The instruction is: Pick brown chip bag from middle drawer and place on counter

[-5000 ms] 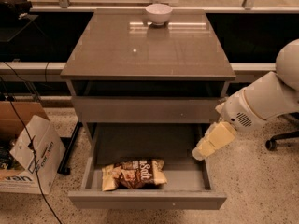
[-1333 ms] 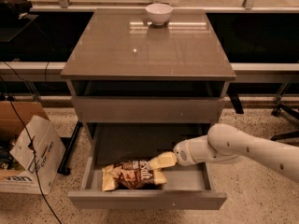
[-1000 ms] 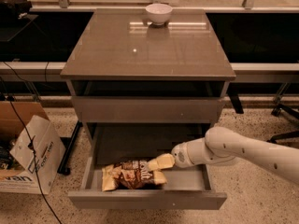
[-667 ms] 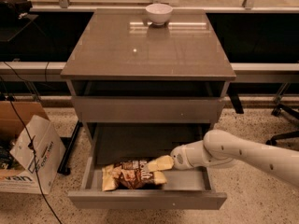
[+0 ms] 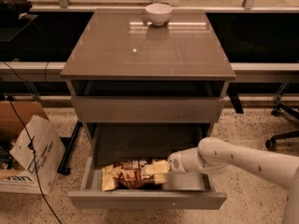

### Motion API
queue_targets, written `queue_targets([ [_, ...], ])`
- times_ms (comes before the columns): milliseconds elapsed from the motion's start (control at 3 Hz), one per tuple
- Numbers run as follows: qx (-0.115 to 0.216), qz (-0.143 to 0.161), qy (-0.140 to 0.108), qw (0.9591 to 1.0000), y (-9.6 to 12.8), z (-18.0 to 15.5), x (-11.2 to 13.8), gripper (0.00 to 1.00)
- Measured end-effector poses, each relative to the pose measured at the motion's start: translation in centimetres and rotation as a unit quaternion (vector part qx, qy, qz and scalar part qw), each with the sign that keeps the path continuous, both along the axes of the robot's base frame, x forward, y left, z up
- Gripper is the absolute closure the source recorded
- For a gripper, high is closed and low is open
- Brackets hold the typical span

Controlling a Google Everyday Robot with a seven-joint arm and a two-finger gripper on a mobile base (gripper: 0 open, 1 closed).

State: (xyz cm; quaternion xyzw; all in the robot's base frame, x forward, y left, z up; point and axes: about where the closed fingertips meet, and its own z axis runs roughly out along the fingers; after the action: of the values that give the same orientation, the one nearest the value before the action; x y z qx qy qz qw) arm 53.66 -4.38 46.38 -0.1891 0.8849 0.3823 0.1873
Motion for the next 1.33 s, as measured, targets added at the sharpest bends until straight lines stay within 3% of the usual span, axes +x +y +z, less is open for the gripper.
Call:
queue_targets([
  [333, 0.003, -0.011, 0.012, 0.9999, 0.1, -1.6, 0.2, 0.0],
  [667, 0.011, -0.017, 0.042, 0.9989, 0.9, -3.8, 0.3, 0.03],
  [1333, 0.009, -0.012, 0.066, 0.9977, 2.0, -5.2, 0.0, 0.49],
])
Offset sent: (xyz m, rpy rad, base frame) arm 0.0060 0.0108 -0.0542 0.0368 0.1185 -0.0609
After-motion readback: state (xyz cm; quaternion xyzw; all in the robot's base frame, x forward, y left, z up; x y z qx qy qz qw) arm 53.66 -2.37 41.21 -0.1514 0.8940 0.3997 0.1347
